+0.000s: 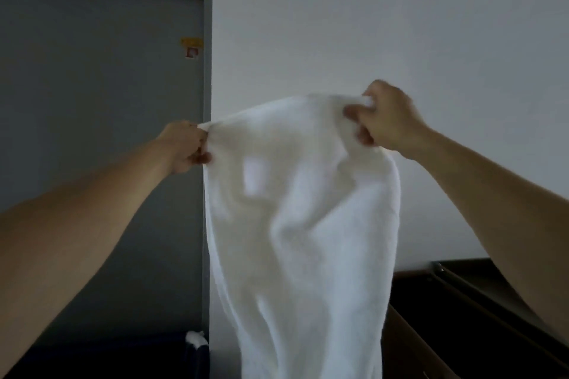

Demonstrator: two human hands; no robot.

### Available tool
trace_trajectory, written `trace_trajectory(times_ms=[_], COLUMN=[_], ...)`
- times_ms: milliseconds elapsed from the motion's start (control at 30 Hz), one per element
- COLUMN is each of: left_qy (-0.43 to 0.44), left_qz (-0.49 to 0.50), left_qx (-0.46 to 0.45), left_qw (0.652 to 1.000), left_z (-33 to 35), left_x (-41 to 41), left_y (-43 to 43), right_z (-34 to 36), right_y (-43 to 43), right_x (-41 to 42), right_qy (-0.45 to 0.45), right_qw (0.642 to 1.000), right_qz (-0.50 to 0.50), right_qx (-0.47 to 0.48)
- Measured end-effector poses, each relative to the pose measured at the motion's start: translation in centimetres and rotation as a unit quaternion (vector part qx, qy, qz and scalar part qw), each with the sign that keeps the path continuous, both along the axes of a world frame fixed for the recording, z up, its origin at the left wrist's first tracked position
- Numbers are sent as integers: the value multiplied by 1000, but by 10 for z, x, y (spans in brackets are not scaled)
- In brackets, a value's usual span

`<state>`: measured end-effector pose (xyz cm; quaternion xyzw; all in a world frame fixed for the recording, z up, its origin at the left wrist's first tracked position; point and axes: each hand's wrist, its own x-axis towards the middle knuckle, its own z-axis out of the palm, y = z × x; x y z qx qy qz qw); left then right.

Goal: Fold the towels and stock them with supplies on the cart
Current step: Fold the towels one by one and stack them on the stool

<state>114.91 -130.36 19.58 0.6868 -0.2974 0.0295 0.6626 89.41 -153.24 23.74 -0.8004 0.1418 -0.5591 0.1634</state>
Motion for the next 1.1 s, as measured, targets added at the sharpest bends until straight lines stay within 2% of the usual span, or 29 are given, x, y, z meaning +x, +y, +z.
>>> trace_trajectory(times_ms=[33,67,133,200,267,333,400,500,600,700,733,767,800,833,867,900,933,967,1000,1033,1067,1100], left_qy=[10,28,78,113,121,118,95,22,-58,-85,-93,-100,-116,-134,-147,-157,-153,-142,-128,-116,-134,-167], left_qz=[1,-6,-44,-52,-46,-55,-55,-3,37,-7,-25,-19,15,49,61,49,0,-55,-80,-71,0,93], left_qx=[29,39,-14,-62,-53,-65,-89,-97,-114,-44,-38,-64,-110,-136,-125,-63,52,161,193,166,74,-22], left_qw=[1000,999,996,990,990,989,990,995,991,995,995,993,987,980,979,984,987,975,970,977,988,981], left_z=[-6,-10,-16,-19,-27,-32,-31,-26,-27,-35,-33,-31,-26,-21,-20,-24,-30,-39,-45,-47,-47,-47], left_x=[0,1,4,6,5,4,2,0,-5,-14,-16,-18,-18,-18,-17,-16,-14,-10,-6,-2,-1,-3], left_y=[-2,-3,-6,-9,-9,-8,-5,2,-4,-12,-12,-13,-15,-17,-18,-20,-17,-12,-8,-5,-6,-9], right_z=[3,8,12,10,6,8,6,-4,-21,-46,-51,-55,-61,-68,-77,-88,-96,-98,-91,-78,-66,-56], right_y=[5,8,10,16,18,19,12,6,-3,-17,-23,-25,-27,-27,-24,-21,-21,-23,-25,-29,-28,-23], right_x=[-2,-5,-9,-7,-6,-12,-16,-18,-16,-20,-24,-27,-27,-24,-18,-10,-5,-7,-13,-19,-25,-29], right_qy=[20,3,-59,-20,27,-24,-31,66,29,97,71,2,-89,-138,-125,-37,99,187,191,139,47,-59], right_qw=[999,999,998,999,998,997,998,995,995,991,993,996,993,988,991,998,994,981,980,989,998,997], right_qz=[-3,-11,-18,-24,-35,-58,-49,-71,-97,-87,-79,-66,-51,-44,-40,-36,-28,-28,-32,-35,-40,-41], right_qx=[-25,-40,-27,-16,-36,-39,-7,-26,-18,34,45,54,52,48,39,39,41,44,45,40,19,-10])
